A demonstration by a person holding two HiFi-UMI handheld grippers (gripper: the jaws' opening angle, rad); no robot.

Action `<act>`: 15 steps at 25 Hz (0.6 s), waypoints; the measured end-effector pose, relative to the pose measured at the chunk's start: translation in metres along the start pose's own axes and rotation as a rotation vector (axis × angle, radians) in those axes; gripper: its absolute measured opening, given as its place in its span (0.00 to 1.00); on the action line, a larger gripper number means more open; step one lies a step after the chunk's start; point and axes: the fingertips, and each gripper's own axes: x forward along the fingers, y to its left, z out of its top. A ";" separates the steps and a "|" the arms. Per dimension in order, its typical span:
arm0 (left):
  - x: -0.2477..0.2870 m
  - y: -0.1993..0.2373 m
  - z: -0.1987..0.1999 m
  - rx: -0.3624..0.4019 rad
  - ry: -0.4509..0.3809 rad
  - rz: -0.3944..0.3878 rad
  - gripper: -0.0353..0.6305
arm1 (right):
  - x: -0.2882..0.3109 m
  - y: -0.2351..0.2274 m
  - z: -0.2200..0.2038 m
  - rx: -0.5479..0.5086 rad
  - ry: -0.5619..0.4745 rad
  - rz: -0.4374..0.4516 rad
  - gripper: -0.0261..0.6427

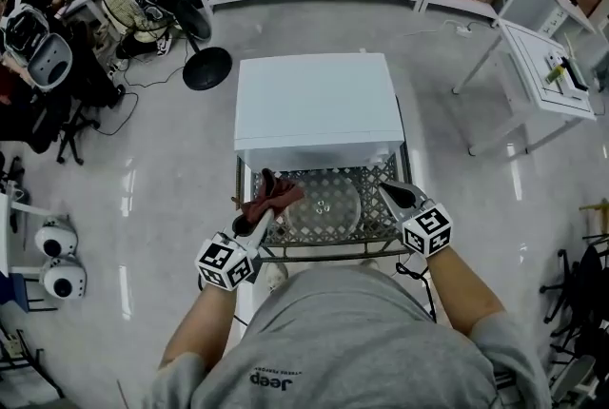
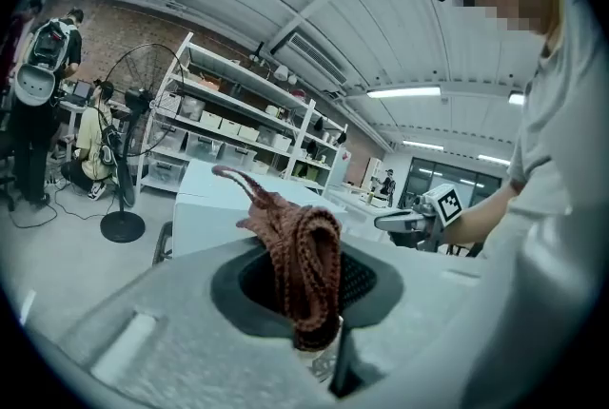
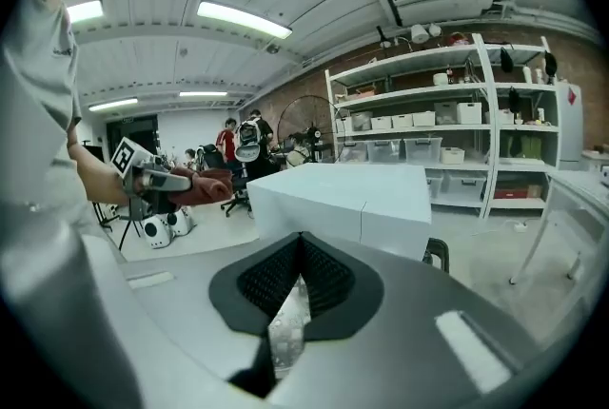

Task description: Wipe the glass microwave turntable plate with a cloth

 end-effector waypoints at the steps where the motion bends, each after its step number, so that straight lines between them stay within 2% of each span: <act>1: 0.001 0.001 0.001 -0.005 -0.007 0.000 0.15 | -0.001 -0.001 0.003 0.012 -0.013 -0.002 0.05; 6: 0.007 0.003 0.007 -0.019 -0.042 -0.011 0.15 | 0.000 -0.004 0.009 0.049 -0.048 -0.010 0.05; 15: 0.011 0.001 0.008 -0.018 -0.040 -0.017 0.15 | -0.001 -0.007 0.003 0.056 -0.033 -0.015 0.05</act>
